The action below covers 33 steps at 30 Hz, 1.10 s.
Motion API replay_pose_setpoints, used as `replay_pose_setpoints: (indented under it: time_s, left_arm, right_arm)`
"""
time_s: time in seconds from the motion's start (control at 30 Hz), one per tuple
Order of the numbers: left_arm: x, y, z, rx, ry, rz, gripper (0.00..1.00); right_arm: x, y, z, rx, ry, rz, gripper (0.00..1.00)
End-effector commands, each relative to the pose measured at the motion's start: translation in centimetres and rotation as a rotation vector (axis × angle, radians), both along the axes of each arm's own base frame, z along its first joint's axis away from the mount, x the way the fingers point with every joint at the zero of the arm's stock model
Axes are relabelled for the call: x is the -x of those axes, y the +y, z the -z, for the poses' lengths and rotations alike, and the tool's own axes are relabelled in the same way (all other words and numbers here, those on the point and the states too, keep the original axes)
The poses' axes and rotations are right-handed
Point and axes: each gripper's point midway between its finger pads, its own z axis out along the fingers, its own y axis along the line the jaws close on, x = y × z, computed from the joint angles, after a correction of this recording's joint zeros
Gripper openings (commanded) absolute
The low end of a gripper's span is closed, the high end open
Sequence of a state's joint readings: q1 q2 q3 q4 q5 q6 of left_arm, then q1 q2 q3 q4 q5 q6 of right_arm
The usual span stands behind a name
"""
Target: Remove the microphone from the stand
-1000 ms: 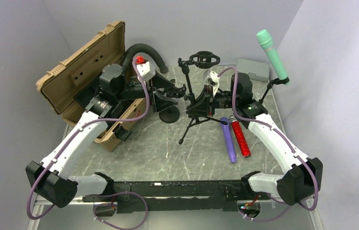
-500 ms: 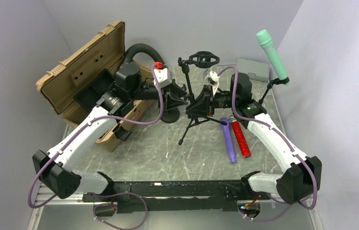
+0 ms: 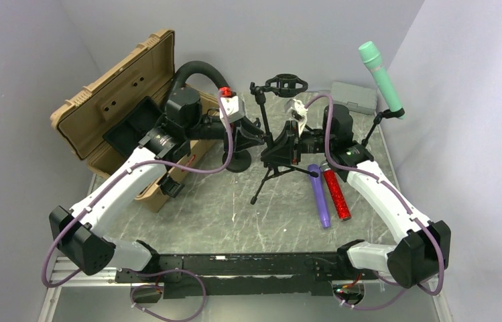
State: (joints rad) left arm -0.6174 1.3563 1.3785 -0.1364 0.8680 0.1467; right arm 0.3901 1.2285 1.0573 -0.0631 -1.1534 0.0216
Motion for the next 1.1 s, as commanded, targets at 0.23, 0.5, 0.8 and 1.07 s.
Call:
replay_pose_setpoints:
  time_s: [0.23,0.5,0.8,1.07]
  left_arm:
    - [0.6,0.0,0.0,0.0,-0.028,0.016,0.36]
    - [1.3,0.0,0.1,0.019,0.058,0.051,0.0]
    - [4.2,0.1,-0.4,0.116,0.548,0.303,0.0]
    - [1.9,1.2,0.0,0.158,0.608,0.255,0.47]
  right_arm:
    - [0.6,0.0,-3.3,-0.057,-0.171,-0.025,0.0]
    - [0.2,-0.3,-2.9,-0.032,-0.205,0.01,0.0]
    - [-1.3,-0.9,-2.7,0.028,-0.313,0.081,0.0]
    - [-1.2,-0.9,-2.6,0.026,-0.3,0.08,0.0]
